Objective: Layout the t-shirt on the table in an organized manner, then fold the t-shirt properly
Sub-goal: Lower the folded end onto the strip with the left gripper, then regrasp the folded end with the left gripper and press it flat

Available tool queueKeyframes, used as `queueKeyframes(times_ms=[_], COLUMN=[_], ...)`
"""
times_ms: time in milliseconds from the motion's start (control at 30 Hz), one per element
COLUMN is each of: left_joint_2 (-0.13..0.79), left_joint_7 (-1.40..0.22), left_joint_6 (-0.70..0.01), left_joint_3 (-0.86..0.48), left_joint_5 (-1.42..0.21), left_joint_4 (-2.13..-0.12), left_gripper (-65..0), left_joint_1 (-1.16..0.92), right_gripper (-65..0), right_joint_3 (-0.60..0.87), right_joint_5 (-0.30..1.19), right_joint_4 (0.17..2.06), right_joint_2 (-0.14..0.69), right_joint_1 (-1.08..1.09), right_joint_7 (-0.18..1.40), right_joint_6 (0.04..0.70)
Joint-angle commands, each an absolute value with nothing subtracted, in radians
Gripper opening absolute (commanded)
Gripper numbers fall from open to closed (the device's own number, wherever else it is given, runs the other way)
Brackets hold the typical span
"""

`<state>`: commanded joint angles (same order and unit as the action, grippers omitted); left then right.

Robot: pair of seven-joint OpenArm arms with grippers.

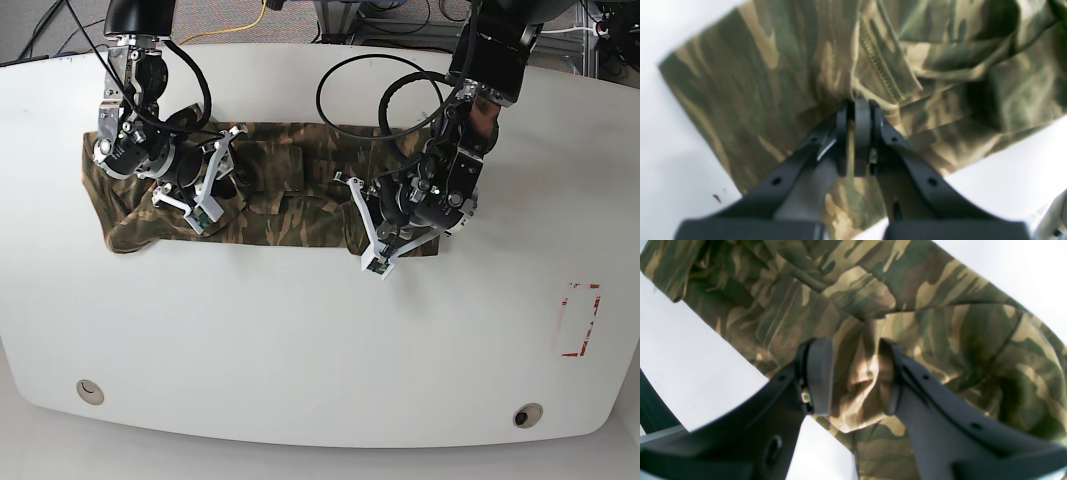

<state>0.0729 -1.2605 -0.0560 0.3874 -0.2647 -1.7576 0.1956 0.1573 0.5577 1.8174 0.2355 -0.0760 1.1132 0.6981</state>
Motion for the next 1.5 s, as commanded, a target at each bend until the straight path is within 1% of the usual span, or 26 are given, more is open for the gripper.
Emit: queueKeyframes(times_ms=[167,267,467,533,633,767,800,933,1000,1033,1067,1200,1367,1500], left_joint_2=[0.068,0.067,0.062,0.048,0.045,0.044,0.044,0.047,0.047,0.047,0.045,0.044,0.044,0.041], left_joint_7=[-1.262,-1.262,-1.262,-1.264,-1.288,-1.333,-1.333,-1.328,-1.328,-1.328,-1.328,-1.328,-1.328,-1.326], left_joint_6=[-0.177,-0.220,-0.225,-0.225,-0.223,-0.223,-0.222,-0.220,-0.206,-0.199,-0.170,-0.084,0.025,0.054], left_joint_3=[0.386,0.384,0.387,0.383,0.381,0.348,0.332,0.295,0.292,0.292,0.292,0.317,0.401,0.461], left_joint_5=[-0.262,-0.260,-0.265,-0.265,-0.260,-0.260,-0.260,-0.257,-0.239,-0.232,-0.209,-0.186,-0.186,-0.186], left_joint_4=[-1.771,-1.782,-1.782,-1.782,-1.782,-1.782,-1.782,-1.785,-1.788,-1.790,-1.790,-1.790,-1.790,-1.788], left_gripper=[-64.6,-64.6,-64.0,-63.9,-63.1,-52.9,-49.2,-38.9,-35.3,-34.9,-33.1,-31.1,-28.1,-25.7], left_joint_1=[0.193,0.193,0.196,0.197,0.200,0.216,0.216,0.213,0.213,0.213,0.213,0.214,0.217,0.213], right_gripper=[-42.8,-42.8,-42.8,-42.8,-42.8,-42.8,-42.8,-42.8,-42.8,-42.8,-42.8,-42.8,-42.8,-42.8], right_joint_3=[0.157,0.157,0.157,0.157,0.157,0.157,0.157,0.157,0.157,0.157,0.157,0.157,0.157,0.157], right_joint_5=[0.558,0.558,0.558,0.558,0.558,0.558,0.558,0.558,0.558,0.558,0.558,0.558,0.558,0.558], right_joint_4=[1.817,1.817,1.817,1.817,1.817,1.817,1.817,1.817,1.817,1.817,1.817,1.817,1.817,1.817], right_joint_2=[0.236,0.236,0.236,0.236,0.236,0.236,0.236,0.234,0.234,0.234,0.234,0.234,0.234,0.234], right_joint_1=[-0.076,-0.076,-0.076,-0.076,-0.077,-0.077,-0.077,-0.077,-0.077,-0.077,-0.077,-0.077,-0.076,-0.076], right_joint_7=[1.113,1.113,1.113,1.113,1.113,1.113,1.113,1.113,1.113,1.113,1.113,1.113,1.113,1.113], right_joint_6=[0.698,0.698,0.698,0.698,0.698,0.698,0.698,0.698,0.698,0.698,0.698,0.698,0.698,0.698])
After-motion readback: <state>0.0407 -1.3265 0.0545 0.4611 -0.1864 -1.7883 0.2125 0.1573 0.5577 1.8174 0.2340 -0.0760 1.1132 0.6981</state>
